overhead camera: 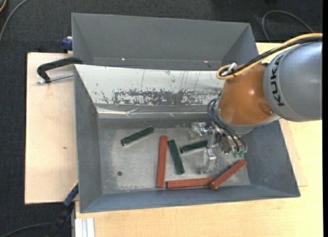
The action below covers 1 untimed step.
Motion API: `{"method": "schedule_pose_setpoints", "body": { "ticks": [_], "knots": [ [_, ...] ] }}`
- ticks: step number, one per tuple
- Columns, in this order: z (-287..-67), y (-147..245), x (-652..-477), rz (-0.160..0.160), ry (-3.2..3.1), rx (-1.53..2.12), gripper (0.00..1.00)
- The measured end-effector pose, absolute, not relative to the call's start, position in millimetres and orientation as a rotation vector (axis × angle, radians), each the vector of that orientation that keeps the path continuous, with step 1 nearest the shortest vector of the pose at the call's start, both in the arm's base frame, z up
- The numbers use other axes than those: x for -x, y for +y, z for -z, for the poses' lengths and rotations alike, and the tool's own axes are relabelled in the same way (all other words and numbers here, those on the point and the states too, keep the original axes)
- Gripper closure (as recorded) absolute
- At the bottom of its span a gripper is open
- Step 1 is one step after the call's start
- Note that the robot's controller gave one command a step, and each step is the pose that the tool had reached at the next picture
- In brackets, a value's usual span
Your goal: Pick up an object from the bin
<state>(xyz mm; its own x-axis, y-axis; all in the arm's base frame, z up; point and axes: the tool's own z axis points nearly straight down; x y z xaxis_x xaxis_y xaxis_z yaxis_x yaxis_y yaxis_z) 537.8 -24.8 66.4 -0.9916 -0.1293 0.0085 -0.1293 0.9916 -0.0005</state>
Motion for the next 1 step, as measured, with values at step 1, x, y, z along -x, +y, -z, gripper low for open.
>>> {"method": "schedule_pose_setpoints", "body": {
  "ticks": [1],
  "knots": [
    [-70.7,-21.4,-540.7,0.002,-3.135,-0.208,1.00]
  ]
}}
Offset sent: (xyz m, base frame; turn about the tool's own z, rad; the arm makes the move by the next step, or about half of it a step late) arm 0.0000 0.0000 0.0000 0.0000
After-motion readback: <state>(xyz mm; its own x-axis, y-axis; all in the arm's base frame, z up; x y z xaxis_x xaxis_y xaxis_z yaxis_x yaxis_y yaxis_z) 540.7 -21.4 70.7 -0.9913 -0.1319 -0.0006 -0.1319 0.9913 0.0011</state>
